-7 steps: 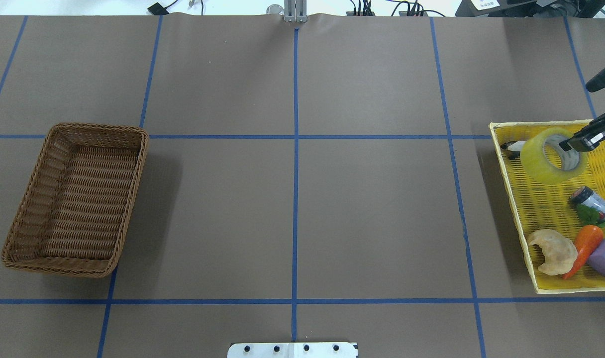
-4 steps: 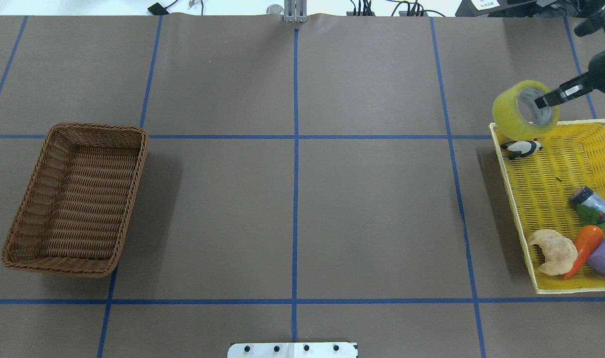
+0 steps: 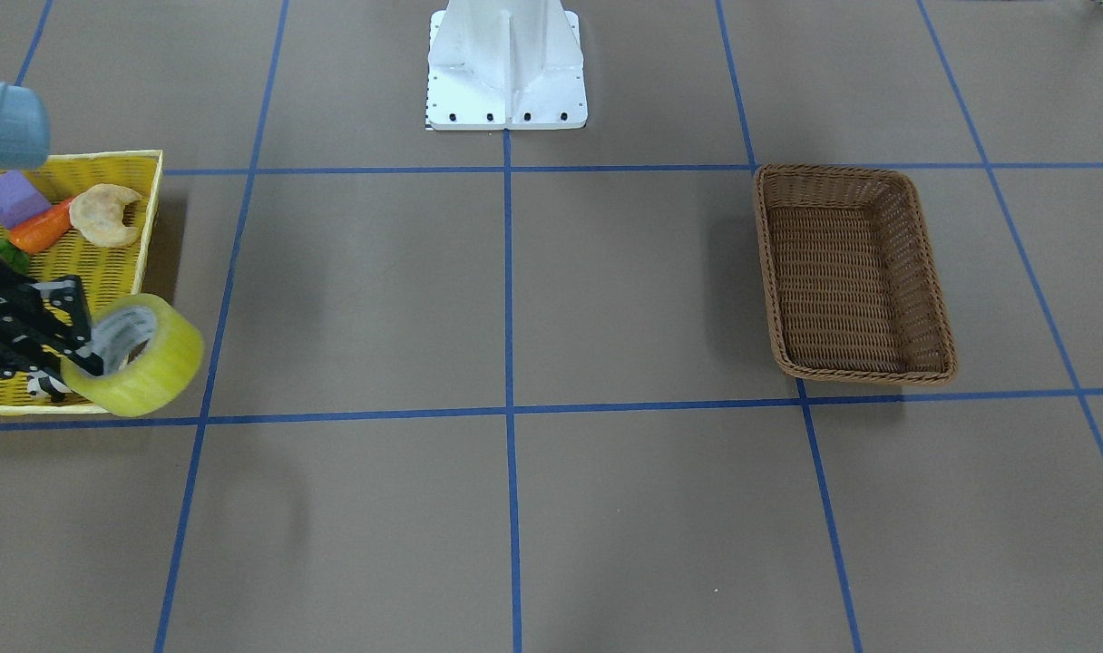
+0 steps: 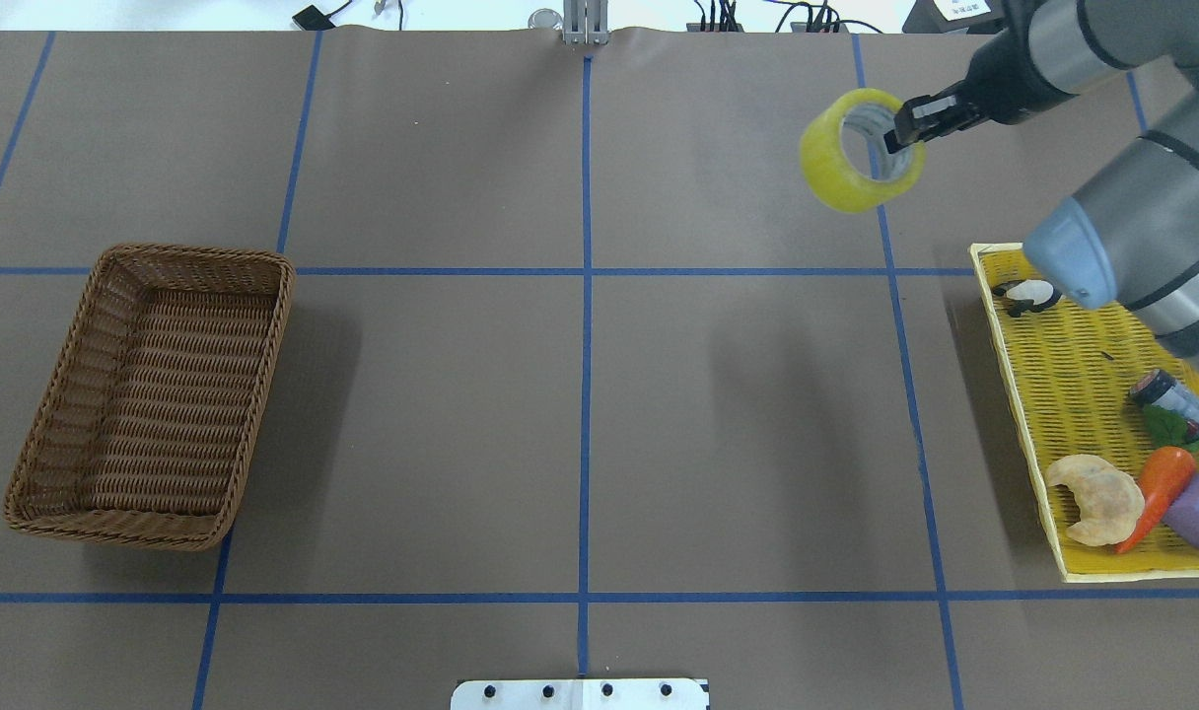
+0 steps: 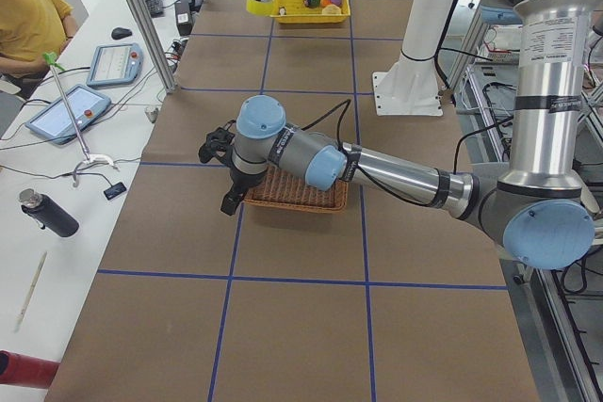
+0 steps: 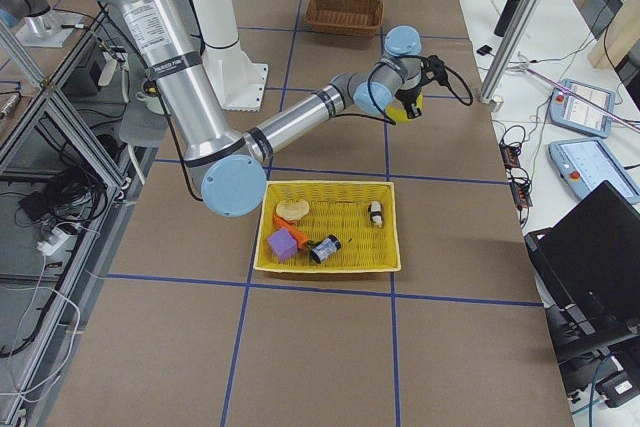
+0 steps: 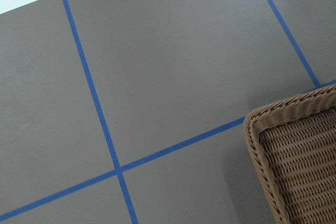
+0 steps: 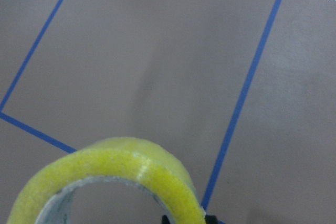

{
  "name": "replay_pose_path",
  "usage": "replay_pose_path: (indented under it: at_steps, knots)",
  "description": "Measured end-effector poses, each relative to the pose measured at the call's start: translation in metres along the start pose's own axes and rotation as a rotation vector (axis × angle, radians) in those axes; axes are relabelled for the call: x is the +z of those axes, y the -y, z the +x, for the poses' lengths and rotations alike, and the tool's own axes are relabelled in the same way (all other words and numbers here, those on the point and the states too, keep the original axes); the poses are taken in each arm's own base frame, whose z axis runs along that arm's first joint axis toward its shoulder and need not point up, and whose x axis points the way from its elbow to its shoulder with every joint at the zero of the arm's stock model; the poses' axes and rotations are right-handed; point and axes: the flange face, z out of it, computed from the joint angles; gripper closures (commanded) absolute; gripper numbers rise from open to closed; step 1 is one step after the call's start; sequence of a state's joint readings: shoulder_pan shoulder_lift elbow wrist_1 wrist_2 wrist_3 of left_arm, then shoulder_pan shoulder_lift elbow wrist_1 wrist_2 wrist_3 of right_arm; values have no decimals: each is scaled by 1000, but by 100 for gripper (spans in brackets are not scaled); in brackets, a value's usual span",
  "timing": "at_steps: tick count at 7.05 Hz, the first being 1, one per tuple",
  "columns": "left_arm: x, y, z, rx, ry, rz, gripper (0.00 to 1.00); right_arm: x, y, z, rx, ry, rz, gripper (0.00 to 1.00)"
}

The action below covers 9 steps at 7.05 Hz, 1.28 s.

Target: Move tape to another basket

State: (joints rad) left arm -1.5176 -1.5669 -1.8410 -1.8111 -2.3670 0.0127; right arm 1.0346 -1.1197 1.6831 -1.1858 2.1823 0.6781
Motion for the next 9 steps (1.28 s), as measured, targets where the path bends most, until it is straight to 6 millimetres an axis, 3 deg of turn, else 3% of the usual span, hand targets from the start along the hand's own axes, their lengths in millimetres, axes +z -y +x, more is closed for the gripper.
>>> replay_pose_path:
  at_steps: [2,4,5,7,9]
  knots:
    - [4,34,12,46,-32,26,2,33,10,-93,97,-26,101,100]
    - [22,87,27,73,-197,19,2,75,8,-155,135,26,207,100]
    - [30,118,44,83,-291,11,2,98,9,-187,154,63,267,100]
    - [53,171,101,93,-401,-26,2,117,19,-244,176,104,324,100]
    - [73,207,157,119,-462,-40,2,116,22,-278,172,133,341,100]
